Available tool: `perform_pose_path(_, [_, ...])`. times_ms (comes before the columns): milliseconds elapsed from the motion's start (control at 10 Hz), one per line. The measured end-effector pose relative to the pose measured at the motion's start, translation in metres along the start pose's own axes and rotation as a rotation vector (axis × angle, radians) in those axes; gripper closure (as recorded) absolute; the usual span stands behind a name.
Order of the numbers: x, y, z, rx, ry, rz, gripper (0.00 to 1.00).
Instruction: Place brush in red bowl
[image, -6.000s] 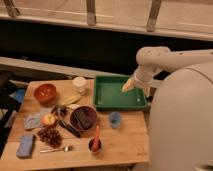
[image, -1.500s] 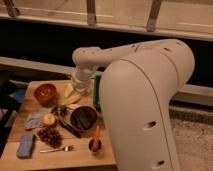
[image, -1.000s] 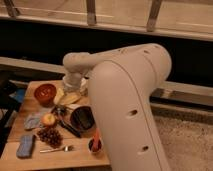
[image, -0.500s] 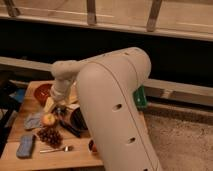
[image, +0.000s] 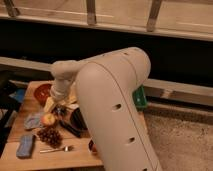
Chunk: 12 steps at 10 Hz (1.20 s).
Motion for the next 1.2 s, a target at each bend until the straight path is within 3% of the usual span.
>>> perform_pose_path(400, [0.023, -0.017, 0.015, 0.011, 0.05, 0.06, 0.2])
perform_pose_path(700, [0.033, -0.015, 0.028, 0.003, 0.079, 0.083, 0.2])
perform_pose_path(900, [0.031, 0.0, 0.049, 0.006, 0.111, 0.072, 0.2])
perform_pose_path(1200, [0.028, 0.011, 0.062, 0.007, 0.128, 0.063, 0.2])
